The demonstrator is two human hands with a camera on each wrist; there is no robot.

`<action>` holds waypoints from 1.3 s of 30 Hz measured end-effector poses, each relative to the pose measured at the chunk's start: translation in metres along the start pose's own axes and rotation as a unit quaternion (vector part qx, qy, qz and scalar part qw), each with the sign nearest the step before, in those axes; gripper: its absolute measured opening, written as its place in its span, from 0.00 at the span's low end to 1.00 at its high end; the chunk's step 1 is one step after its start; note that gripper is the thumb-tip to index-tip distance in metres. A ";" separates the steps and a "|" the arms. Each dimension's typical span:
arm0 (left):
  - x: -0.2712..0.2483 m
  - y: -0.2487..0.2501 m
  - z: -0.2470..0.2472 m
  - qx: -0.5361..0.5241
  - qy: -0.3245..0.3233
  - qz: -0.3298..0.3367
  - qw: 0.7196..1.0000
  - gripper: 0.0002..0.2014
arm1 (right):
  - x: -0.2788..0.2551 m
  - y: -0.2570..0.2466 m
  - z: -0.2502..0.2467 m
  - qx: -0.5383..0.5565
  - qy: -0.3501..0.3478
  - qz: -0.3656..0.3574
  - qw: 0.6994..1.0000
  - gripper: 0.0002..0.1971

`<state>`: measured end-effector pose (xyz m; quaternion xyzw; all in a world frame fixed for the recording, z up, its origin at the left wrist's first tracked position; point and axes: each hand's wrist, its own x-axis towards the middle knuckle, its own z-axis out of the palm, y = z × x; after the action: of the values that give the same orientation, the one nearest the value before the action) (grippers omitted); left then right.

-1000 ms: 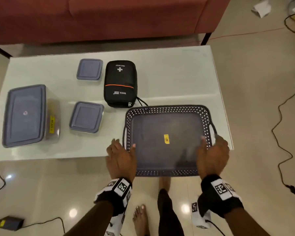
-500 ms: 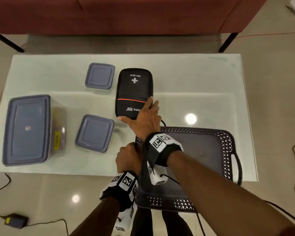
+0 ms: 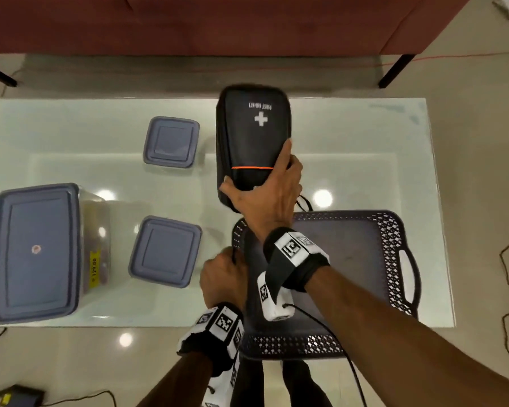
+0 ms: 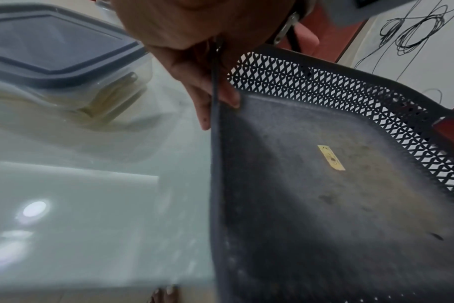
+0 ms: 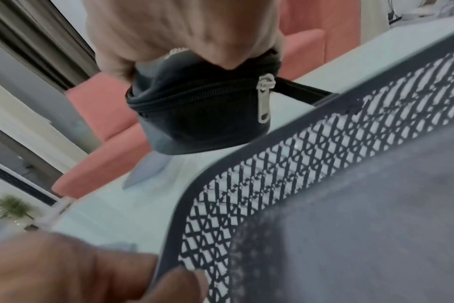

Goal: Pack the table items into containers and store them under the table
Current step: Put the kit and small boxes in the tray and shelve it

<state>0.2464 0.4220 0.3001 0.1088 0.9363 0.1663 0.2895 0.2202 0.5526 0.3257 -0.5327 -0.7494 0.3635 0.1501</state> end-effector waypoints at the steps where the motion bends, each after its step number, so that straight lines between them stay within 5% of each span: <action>1: 0.004 0.004 0.002 0.000 0.013 -0.004 1.000 0.15 | -0.001 0.000 -0.017 0.019 0.033 -0.019 0.999 0.63; 6: 0.037 0.027 -0.001 0.002 0.056 -0.035 0.998 0.16 | -0.037 0.029 -0.093 0.008 0.104 -0.026 0.994 0.62; 11: 0.046 0.041 -0.003 0.029 0.080 0.007 0.996 0.30 | -0.068 0.111 -0.112 -0.098 0.033 0.063 0.993 0.63; 14: 0.030 0.030 0.012 0.014 0.079 0.007 0.997 0.25 | -0.060 0.141 -0.111 -0.141 0.016 0.106 0.984 0.64; 20: 0.030 0.014 0.015 0.070 0.047 0.037 0.996 0.37 | -0.040 0.173 -0.117 -0.230 -0.014 0.054 0.972 0.63; 24: 0.025 0.018 0.007 0.068 0.055 0.038 0.995 0.34 | -0.051 0.158 -0.108 -0.298 -0.007 0.042 0.954 0.56; 29: 0.009 0.004 -0.004 -0.056 0.165 0.079 0.981 0.24 | -0.091 0.105 -0.077 -0.224 -0.043 -0.087 0.970 0.43; 32: 0.007 -0.018 -0.028 -0.146 0.255 0.052 0.954 0.18 | -0.111 0.066 -0.043 -0.179 -0.122 -0.177 0.960 0.42; 35: 0.016 -0.054 -0.050 -0.197 0.313 -0.017 0.929 0.18 | -0.118 0.030 0.002 -0.180 -0.217 -0.281 0.917 0.46; 39: 0.020 -0.097 -0.062 -0.201 0.295 -0.059 0.932 0.19 | -0.117 0.001 0.057 -0.292 -0.331 -0.339 0.831 0.62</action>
<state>0.1837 0.3232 0.3021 -0.0608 0.9313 0.3581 0.0250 0.2313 0.4249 0.3052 -0.1122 -0.9591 0.2084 -0.1552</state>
